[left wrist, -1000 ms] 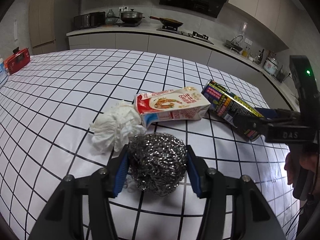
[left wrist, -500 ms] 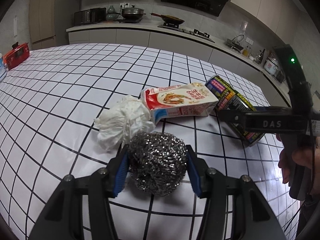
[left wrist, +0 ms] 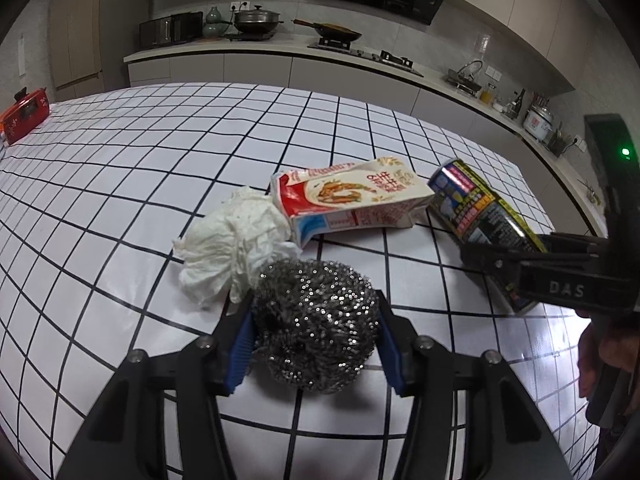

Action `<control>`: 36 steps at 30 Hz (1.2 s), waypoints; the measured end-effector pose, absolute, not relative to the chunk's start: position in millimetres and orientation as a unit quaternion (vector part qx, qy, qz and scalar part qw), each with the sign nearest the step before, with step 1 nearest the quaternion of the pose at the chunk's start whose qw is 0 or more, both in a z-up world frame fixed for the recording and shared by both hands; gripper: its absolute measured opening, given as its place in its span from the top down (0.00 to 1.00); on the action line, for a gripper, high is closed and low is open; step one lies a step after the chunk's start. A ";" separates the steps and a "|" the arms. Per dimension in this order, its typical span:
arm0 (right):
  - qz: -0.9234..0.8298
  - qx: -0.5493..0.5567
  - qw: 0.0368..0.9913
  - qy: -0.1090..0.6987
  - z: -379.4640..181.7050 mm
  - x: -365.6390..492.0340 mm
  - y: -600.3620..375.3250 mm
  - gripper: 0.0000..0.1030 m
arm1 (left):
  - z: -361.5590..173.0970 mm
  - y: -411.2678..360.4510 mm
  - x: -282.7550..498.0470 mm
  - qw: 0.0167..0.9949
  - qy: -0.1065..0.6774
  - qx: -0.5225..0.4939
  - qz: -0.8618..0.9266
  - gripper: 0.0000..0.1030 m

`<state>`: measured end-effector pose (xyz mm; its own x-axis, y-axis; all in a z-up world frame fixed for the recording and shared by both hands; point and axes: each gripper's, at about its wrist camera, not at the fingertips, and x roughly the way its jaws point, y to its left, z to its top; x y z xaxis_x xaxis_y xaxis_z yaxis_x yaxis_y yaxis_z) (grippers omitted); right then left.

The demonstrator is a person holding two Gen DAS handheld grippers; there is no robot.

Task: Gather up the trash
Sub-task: 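Lift the steel wool and spray can and carry both over the bin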

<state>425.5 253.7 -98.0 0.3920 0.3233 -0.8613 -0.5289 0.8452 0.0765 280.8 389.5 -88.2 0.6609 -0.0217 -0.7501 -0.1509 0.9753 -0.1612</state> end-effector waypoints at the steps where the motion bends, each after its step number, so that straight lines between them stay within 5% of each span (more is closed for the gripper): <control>1: 0.258 -0.103 0.829 0.486 -96.8 421.9 250.4 0.46 | -87.1 387.3 278.3 0.906 0.408 -0.105 0.034 0.48; 14: 0.260 -0.086 0.847 0.456 -66.1 361.7 180.3 0.47 | -67.7 330.4 238.9 0.919 0.386 -0.080 0.030 0.48; 27: 0.285 -0.113 0.808 0.504 -95.8 330.2 167.4 0.47 | -68.9 312.3 206.2 0.915 0.389 -0.092 0.045 0.48; 30: 0.281 -0.124 0.806 0.507 -101.4 337.7 179.4 0.40 | -69.8 319.6 205.3 0.914 0.391 -0.094 0.050 0.48; 36: 0.281 -0.111 0.820 0.487 -89.9 335.0 180.2 0.47 | -66.5 320.9 207.5 0.916 0.387 -0.090 0.049 0.48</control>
<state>335.0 180.2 -89.9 0.3681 0.3520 -0.8606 -0.5685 0.8176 0.0913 207.5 320.9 -66.5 0.6951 0.0198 -0.7186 -0.1594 0.9790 -0.1272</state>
